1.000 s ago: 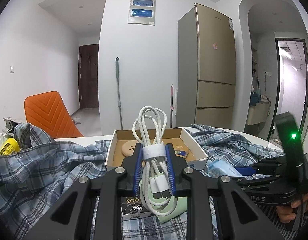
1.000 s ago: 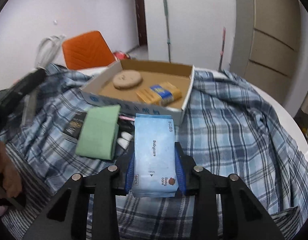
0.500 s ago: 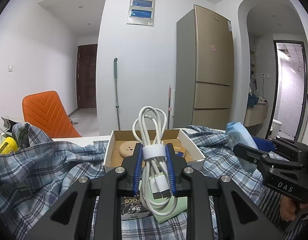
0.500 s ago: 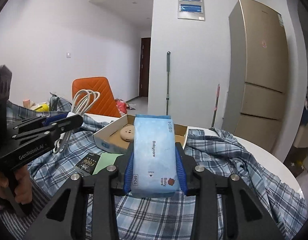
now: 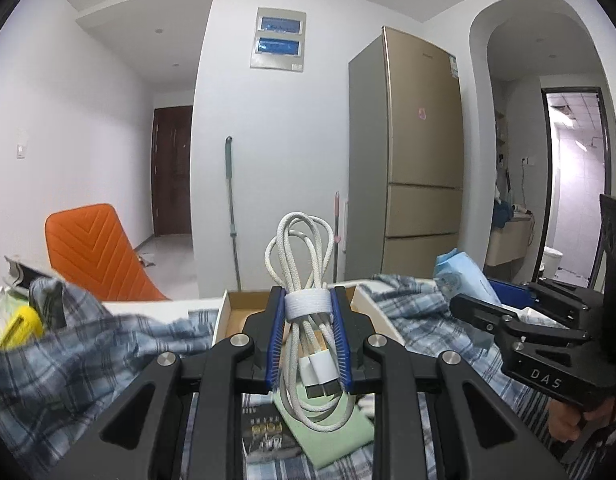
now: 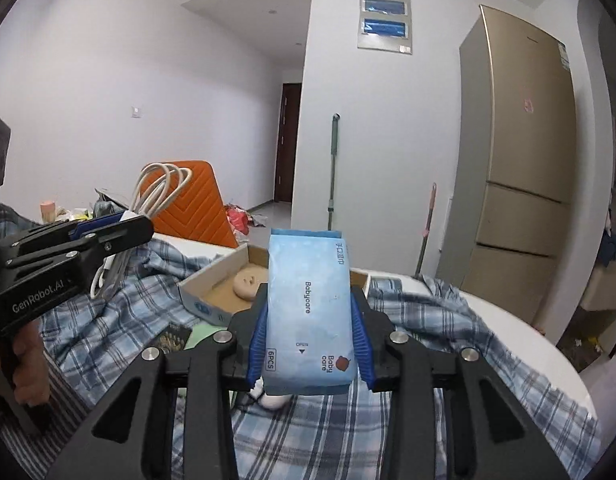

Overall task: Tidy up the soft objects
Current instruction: 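Lower the white cable and blue wipe pack into the box and open both grippers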

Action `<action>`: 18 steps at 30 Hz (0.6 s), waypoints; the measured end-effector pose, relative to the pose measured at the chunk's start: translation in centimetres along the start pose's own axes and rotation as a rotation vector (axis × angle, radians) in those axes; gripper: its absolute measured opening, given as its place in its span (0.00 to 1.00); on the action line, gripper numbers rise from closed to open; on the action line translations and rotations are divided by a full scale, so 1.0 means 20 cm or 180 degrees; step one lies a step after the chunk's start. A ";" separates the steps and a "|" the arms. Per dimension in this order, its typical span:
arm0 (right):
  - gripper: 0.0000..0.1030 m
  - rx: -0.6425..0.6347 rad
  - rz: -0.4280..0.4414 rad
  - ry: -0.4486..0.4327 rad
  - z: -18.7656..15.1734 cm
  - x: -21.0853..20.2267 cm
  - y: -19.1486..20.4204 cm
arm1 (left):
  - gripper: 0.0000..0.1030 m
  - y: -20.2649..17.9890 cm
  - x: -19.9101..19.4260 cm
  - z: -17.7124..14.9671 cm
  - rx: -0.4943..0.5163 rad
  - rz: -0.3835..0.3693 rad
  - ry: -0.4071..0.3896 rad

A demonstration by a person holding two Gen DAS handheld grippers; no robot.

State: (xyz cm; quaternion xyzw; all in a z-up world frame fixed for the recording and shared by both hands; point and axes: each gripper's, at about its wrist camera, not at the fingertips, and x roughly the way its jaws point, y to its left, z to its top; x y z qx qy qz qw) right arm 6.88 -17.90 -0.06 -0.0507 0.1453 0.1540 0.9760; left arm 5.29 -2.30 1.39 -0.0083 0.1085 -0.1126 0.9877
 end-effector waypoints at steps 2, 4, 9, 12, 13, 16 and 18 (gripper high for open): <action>0.35 -0.0021 0.0013 -0.0045 0.04 0.00 0.00 | 0.24 0.02 0.00 0.07 -0.0089 0.0003 -0.0055; 0.35 -0.0004 -0.0058 -0.0186 0.11 -0.01 -0.01 | 0.24 0.04 0.01 0.16 -0.0153 0.0002 -0.0166; 0.35 0.0205 -0.0220 -0.0447 0.31 0.05 -0.09 | 0.24 0.06 0.10 0.31 -0.0147 0.0050 -0.0416; 0.35 0.0216 -0.0298 -0.0568 0.41 0.13 -0.11 | 0.24 0.07 0.17 0.35 -0.0077 0.0039 -0.0545; 0.35 0.0207 -0.0328 -0.0605 0.44 0.16 -0.11 | 0.24 0.07 0.21 0.35 -0.0010 0.0089 -0.0607; 0.35 0.0174 -0.0388 -0.0618 0.51 0.26 -0.12 | 0.24 0.09 0.33 0.36 0.0065 0.0066 -0.0607; 0.35 0.0232 -0.0397 -0.0585 0.54 0.34 -0.14 | 0.24 0.12 0.42 0.35 0.0037 0.0087 -0.0519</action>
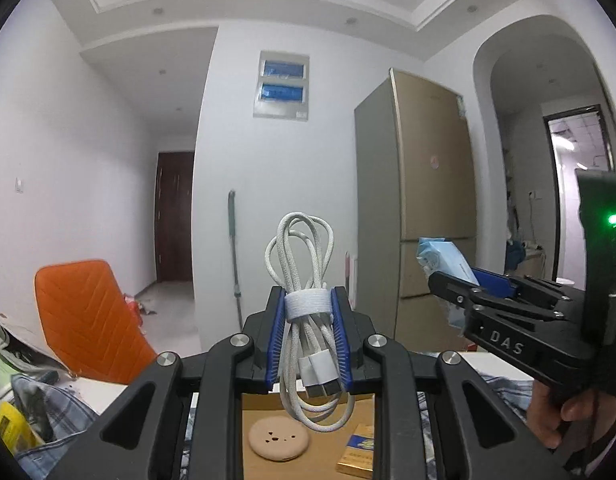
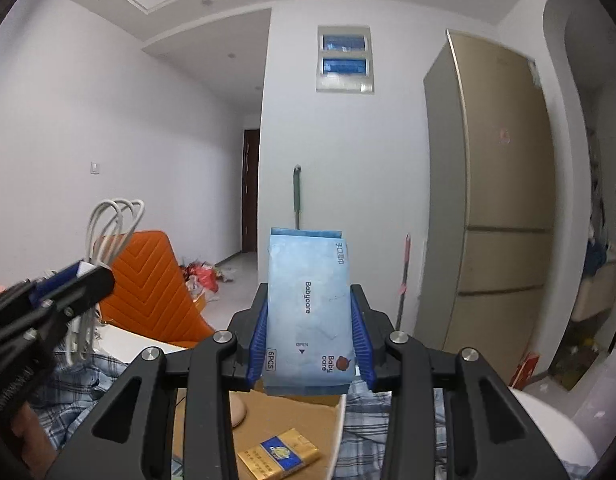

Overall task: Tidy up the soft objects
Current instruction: 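Lower the white cable and blue wipe pack into the box and open both grippers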

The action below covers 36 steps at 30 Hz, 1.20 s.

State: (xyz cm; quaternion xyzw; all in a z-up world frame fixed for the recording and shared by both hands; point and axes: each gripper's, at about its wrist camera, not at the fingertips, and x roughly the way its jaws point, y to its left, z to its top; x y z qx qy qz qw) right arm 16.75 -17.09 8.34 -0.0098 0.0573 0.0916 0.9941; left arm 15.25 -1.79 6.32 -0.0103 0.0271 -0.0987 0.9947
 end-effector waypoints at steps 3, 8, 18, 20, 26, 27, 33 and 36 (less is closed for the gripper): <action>0.35 0.0038 0.0030 0.0128 -0.03 0.11 -0.01 | 0.24 0.03 0.10 -0.05 -0.0055 0.0013 0.0167; 0.35 -0.0009 0.0120 0.0438 -0.16 0.23 0.00 | 0.24 0.05 0.24 -0.16 -0.0044 -0.0017 0.0579; 0.35 -0.0008 0.0397 0.1583 -0.42 0.52 0.02 | 0.24 0.05 0.51 -0.34 0.0020 0.0063 0.1639; 0.35 0.0070 0.0466 0.1810 -0.47 0.58 0.00 | 0.24 0.06 0.54 -0.38 -0.0018 0.0046 0.1799; 0.35 0.0066 0.0481 0.2005 -0.57 0.65 0.01 | 0.24 0.10 0.59 -0.44 -0.0102 0.0042 0.2020; 0.35 0.0062 0.0488 0.2014 -0.58 0.64 0.02 | 0.24 0.11 0.60 -0.45 -0.0100 0.0051 0.2035; 0.35 0.0043 0.0559 0.2099 -0.61 0.65 0.04 | 0.24 0.13 0.60 -0.50 -0.0083 0.0111 0.2098; 0.35 0.0034 0.0580 0.2173 -0.64 0.68 0.05 | 0.24 0.13 0.62 -0.53 -0.0071 0.0144 0.2164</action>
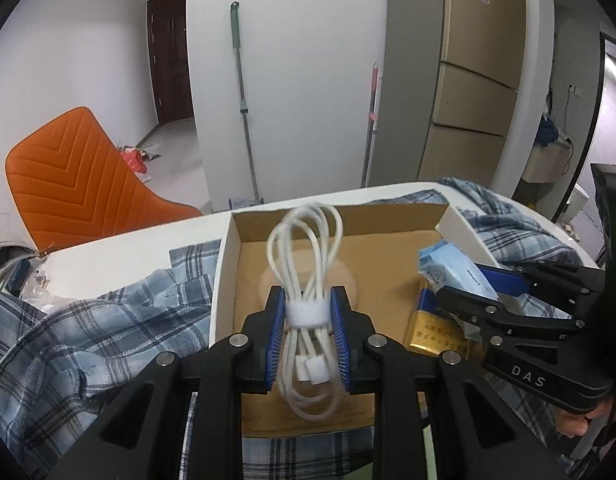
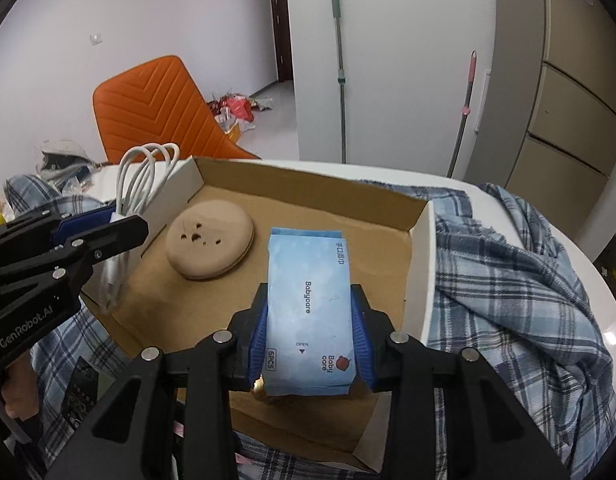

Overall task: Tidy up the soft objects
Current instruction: 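Lower the white cable and blue wipe pack into the box and open both grippers, then move the right gripper to the green sponge pad and grasp it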

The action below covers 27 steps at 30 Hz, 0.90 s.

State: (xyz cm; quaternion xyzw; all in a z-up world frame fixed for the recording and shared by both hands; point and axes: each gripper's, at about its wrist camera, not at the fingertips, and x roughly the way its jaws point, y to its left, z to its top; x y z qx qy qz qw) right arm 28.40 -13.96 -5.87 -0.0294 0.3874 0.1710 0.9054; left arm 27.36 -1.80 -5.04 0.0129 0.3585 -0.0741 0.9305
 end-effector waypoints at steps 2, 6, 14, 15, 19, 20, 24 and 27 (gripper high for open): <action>0.35 -0.0021 -0.0002 0.0046 0.00 0.03 0.00 | 0.24 0.01 0.00 0.00 0.0008 -0.0004 0.0016; 0.49 -0.0058 0.0001 0.0070 -0.02 0.04 0.01 | 0.24 0.01 0.00 -0.01 0.0001 0.0008 0.0016; 0.57 -0.0053 -0.0078 -0.0004 0.00 0.00 0.00 | 0.62 0.01 -0.14 0.01 0.0015 0.0062 -0.0472; 0.57 -0.0038 -0.0070 -0.0018 0.01 -0.01 0.00 | 0.65 0.00 -0.17 0.01 0.0016 0.0048 -0.0512; 0.58 -0.0032 -0.0099 -0.0162 0.04 -0.10 -0.01 | 0.74 -0.02 -0.33 0.06 -0.0025 0.0054 -0.0809; 0.58 -0.0054 -0.0139 -0.0217 0.05 -0.14 -0.01 | 0.78 -0.03 -0.37 0.08 -0.0019 0.0080 -0.0890; 0.59 -0.0184 -0.0247 -0.0502 0.10 -0.31 0.03 | 0.87 -0.09 -0.60 0.10 0.0004 0.0155 -0.1269; 0.62 -0.0097 -0.0140 -0.0611 0.13 -0.45 0.05 | 0.97 -0.11 -0.76 0.10 -0.0027 0.0122 -0.1466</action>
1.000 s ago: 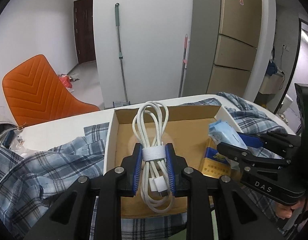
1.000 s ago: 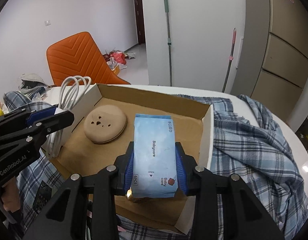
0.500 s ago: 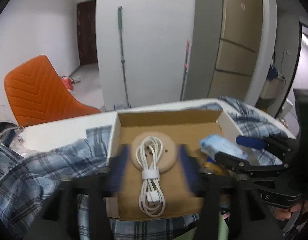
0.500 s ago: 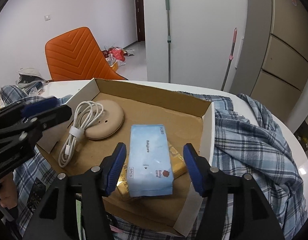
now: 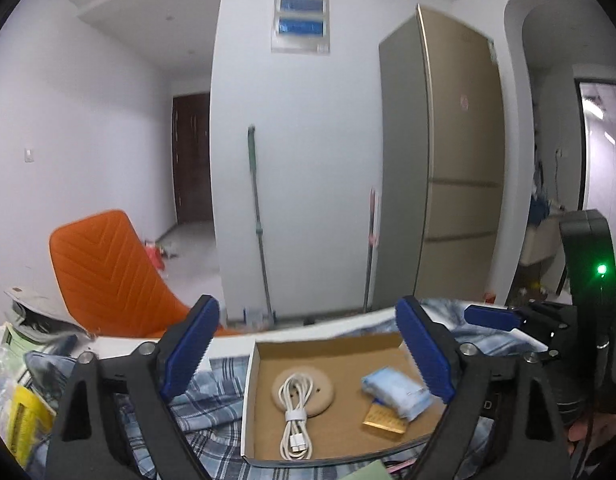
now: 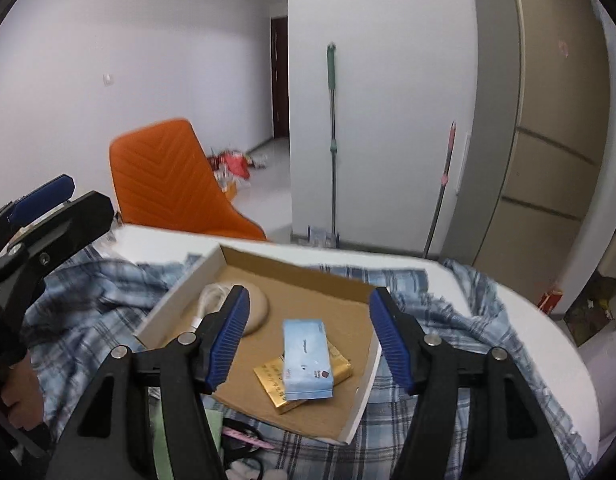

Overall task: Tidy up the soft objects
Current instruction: 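Move the right gripper to the green sponge pad and grasp it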

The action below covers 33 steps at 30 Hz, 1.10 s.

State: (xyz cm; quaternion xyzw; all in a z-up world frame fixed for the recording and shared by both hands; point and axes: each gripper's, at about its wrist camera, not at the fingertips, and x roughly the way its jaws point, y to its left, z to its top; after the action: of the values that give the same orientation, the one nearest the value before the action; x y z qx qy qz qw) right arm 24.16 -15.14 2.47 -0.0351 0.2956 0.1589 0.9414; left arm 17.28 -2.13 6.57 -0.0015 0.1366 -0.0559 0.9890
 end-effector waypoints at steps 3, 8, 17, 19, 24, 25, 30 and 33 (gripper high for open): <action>0.69 -0.0025 -0.0018 -0.0175 0.03 -0.15 0.03 | 1.00 -0.01 -0.15 0.03 -0.0011 0.0006 -0.0225; 0.77 -0.0028 -0.0094 -0.0442 0.02 -0.36 0.07 | 1.00 -0.04 -0.32 0.01 0.0100 0.0063 -0.0329; 0.97 -0.0033 -0.0029 -0.0543 -0.14 -0.52 0.13 | 1.00 0.00 -0.53 -0.19 0.0093 0.0107 -0.0222; 0.97 -0.0162 -0.0052 -0.0515 -0.18 -0.51 0.17 | 1.00 0.04 -0.53 -0.26 0.0004 0.0176 -0.0139; 0.97 -0.0158 0.0034 -0.0235 -0.28 -0.43 0.19 | 1.00 0.12 -0.52 -0.40 -0.0094 0.0249 0.0025; 0.97 -0.0138 0.0052 -0.0167 -0.30 -0.41 0.19 | 1.00 0.13 -0.51 -0.42 -0.0095 0.0255 0.0059; 0.97 -0.0075 0.0023 0.0096 -0.37 -0.32 0.19 | 1.00 0.19 -0.43 -0.53 -0.0191 0.0244 0.0248; 0.97 -0.0074 0.0043 0.0273 -0.39 -0.29 0.19 | 1.00 0.21 -0.39 -0.54 -0.0279 0.0213 0.0332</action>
State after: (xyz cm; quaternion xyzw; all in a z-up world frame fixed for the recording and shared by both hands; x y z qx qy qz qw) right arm 14.21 -14.33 -0.66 -0.0509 0.3339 0.1670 0.9263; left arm 7.45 3.07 -1.75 -0.0373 0.1902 -0.0167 0.9809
